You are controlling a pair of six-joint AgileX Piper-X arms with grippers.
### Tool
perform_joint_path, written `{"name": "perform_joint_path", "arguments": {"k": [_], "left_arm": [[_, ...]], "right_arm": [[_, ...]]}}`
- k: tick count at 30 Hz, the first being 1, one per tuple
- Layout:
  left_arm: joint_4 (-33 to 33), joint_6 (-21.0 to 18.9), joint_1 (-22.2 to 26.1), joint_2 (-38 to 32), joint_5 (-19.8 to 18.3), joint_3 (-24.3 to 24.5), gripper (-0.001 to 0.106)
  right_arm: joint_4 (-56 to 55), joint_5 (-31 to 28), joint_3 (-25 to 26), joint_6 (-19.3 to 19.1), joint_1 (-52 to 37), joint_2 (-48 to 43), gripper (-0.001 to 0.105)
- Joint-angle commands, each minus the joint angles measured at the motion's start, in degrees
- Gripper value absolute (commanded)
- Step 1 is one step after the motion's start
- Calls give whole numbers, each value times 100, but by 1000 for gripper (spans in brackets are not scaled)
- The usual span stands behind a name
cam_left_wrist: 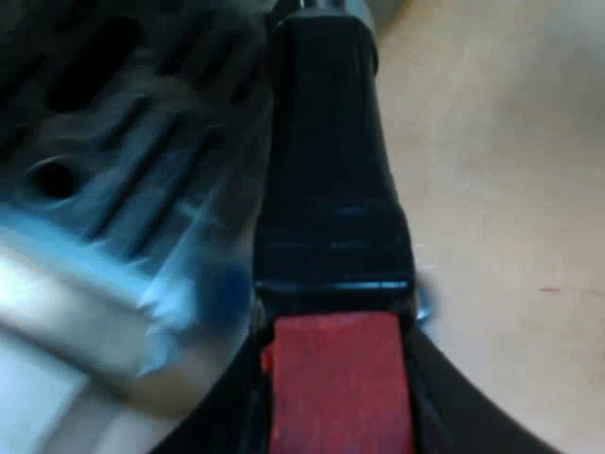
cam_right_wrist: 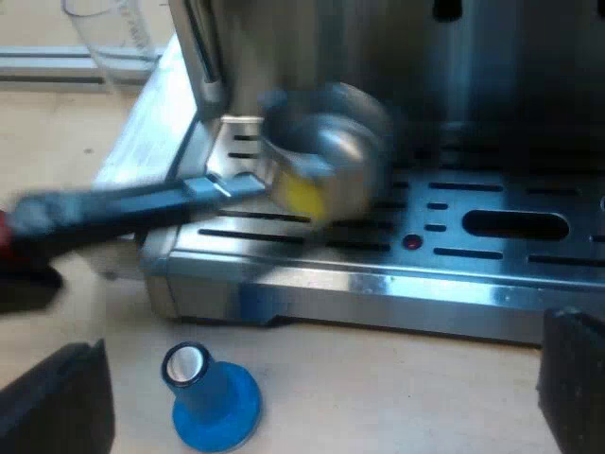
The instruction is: Put the handle in the coffee machine
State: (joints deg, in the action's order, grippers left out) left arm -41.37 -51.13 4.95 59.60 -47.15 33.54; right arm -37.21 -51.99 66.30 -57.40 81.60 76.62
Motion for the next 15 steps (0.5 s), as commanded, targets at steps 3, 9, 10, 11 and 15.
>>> {"name": "perform_joint_path", "arguments": {"k": [3, 9, 10, 11, 15], "left_arm": [[443, 2, 459, -28, -550, 84, 0], [490, 172, 460, -28, -588, 92, 0], [532, 172, 460, -3, -588, 92, 0], [618, 171, 460, 47, -588, 92, 0], [690, 171, 460, 247, -707, 92, 0]], "right_arm": [[639, -800, 17, -76, 5, 543, 92], [1433, -1142, 17, -517, 5, 956, 92], [1433, -1142, 17, -517, 5, 956, 92], [1705, -1192, 17, -835, 5, 1069, 92], [1974, -1254, 17, -885, 5, 1144, 92]]}}
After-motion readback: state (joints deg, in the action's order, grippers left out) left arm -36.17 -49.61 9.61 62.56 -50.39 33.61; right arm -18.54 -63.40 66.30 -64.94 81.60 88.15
